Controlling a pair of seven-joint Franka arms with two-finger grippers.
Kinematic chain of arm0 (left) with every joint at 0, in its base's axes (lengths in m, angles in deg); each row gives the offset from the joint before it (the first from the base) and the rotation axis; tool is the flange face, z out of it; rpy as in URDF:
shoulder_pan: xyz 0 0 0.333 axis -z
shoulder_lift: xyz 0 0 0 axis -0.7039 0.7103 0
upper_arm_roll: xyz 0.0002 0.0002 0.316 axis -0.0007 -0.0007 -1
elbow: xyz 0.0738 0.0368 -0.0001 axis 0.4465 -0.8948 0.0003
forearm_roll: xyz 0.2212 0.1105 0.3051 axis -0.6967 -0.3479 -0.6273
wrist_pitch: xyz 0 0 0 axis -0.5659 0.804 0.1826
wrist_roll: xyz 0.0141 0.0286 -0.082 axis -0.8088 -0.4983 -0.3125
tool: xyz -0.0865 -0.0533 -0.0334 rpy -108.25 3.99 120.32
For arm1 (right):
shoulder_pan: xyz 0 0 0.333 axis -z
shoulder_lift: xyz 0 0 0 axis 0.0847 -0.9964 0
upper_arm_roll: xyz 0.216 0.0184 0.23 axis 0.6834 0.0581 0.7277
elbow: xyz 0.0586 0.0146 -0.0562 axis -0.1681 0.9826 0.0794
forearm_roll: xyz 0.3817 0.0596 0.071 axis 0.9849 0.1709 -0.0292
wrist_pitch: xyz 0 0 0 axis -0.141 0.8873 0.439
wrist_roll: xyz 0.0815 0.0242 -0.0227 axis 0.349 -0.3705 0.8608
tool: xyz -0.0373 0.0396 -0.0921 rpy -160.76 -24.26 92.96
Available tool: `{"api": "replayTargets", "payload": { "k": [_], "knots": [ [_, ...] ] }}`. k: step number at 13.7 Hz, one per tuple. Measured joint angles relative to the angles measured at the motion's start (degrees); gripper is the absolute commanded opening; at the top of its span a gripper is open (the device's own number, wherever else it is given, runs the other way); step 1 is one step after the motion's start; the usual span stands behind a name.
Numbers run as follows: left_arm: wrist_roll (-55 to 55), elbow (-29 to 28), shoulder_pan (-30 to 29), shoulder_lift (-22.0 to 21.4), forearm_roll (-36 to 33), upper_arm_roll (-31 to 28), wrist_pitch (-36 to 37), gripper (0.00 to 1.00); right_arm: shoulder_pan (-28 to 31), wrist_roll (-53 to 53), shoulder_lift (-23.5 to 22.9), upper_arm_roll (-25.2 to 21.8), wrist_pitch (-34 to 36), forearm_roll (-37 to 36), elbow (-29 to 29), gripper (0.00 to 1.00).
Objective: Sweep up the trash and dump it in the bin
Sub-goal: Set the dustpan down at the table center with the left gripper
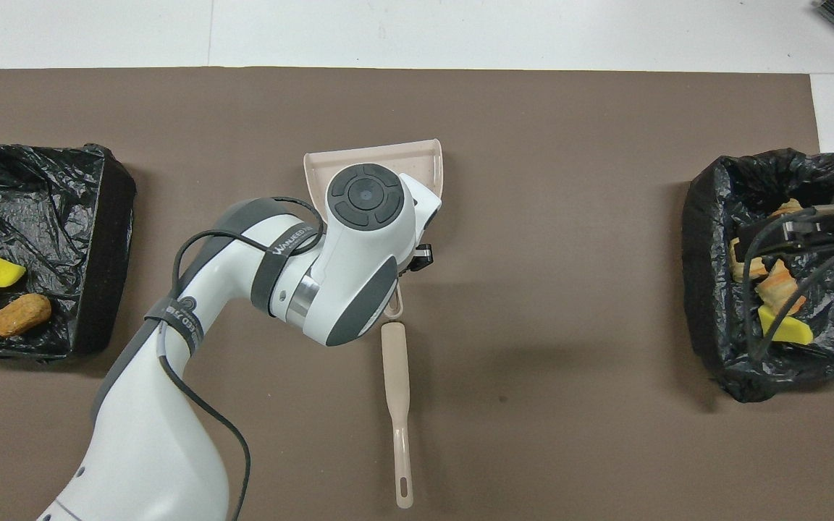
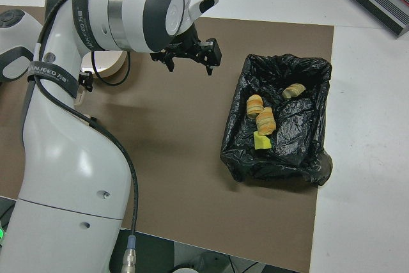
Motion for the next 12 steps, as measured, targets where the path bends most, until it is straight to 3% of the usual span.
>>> {"api": "replayTargets", "payload": {
  "k": [3, 4, 5, 6, 8, 9, 10, 12],
  "knots": [
    [-0.1, 0.3, 0.2, 1.1, 0.2, 0.0, -0.6, 0.0, 0.0, 0.0, 0.0, 0.0, 0.0, 0.0, 0.0, 1.0],
    [-0.1, 0.3, 0.3, 1.2, 0.3, 0.0, -0.6, 0.17, 0.0, 0.0, 0.0, 0.0, 0.0, 0.0, 0.0, 1.0],
    [-0.1, 0.3, 0.5, 1.2, 0.3, 0.0, -0.6, 0.55, 0.0, 0.0, 0.0, 0.0, 0.0, 0.0, 0.0, 1.0],
    [-0.1, 0.3, 0.7, 1.2, 0.3, 0.0, -0.7, 0.66, 0.0, 0.0, 0.0, 0.0, 0.0, 0.0, 0.0, 1.0],
    [-0.1, 0.3, 0.7, 1.2, 0.3, 0.0, -1.0, 0.67, 0.0, 0.0, 0.0, 0.0, 0.0, 0.0, 0.0, 1.0],
    [-0.1, 0.3, 0.8, 1.2, 0.3, 0.0, -1.3, 0.74, 0.0, 0.0, 0.0, 0.0, 0.0, 0.0, 0.0, 1.0],
    [0.0, 0.3, 0.8, 1.2, 0.3, 0.0, -1.7, 0.89, 0.0, 0.0, 0.0, 0.0, 0.0, 0.0, 0.0, 1.0],
    [0.7, 0.3, 0.9, 1.2, 0.1, 0.0, -1.8, 1.0, 0.0, 0.0, 0.0, 0.0, 0.0, 0.0, 0.0, 1.0]
  ]
}}
